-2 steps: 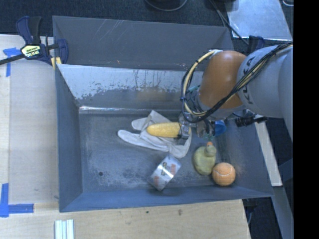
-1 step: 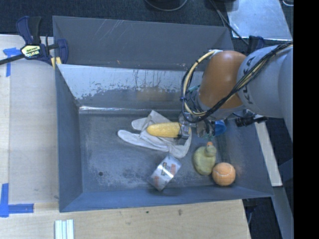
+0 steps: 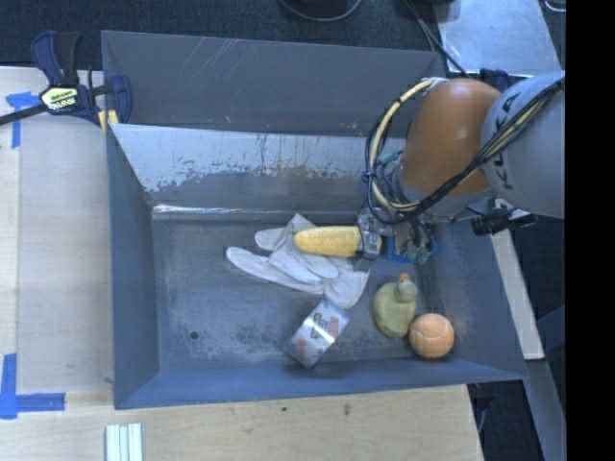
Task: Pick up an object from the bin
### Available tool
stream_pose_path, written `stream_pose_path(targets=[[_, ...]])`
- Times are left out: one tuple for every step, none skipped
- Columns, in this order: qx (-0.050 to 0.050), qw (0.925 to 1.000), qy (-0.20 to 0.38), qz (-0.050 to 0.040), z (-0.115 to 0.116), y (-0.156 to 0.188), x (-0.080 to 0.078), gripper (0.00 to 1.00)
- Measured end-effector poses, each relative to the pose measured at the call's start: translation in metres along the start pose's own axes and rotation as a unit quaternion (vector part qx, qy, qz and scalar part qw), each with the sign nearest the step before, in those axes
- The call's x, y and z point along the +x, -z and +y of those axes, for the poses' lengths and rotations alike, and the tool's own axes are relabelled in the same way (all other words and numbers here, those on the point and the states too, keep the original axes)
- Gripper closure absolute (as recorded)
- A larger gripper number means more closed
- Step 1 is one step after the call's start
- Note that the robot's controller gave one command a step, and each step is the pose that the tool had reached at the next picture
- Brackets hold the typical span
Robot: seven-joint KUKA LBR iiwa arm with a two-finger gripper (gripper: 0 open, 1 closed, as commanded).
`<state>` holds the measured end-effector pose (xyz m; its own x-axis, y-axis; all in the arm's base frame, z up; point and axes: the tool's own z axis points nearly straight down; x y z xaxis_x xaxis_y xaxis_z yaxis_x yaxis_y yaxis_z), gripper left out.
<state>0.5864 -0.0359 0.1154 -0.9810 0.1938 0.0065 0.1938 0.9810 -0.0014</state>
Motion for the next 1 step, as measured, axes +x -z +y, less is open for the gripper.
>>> stream_pose_path(targets=[[0.0, 0.9999, 0.016, -0.0026, -0.0022, 0.07, -0.0071, 1.0]])
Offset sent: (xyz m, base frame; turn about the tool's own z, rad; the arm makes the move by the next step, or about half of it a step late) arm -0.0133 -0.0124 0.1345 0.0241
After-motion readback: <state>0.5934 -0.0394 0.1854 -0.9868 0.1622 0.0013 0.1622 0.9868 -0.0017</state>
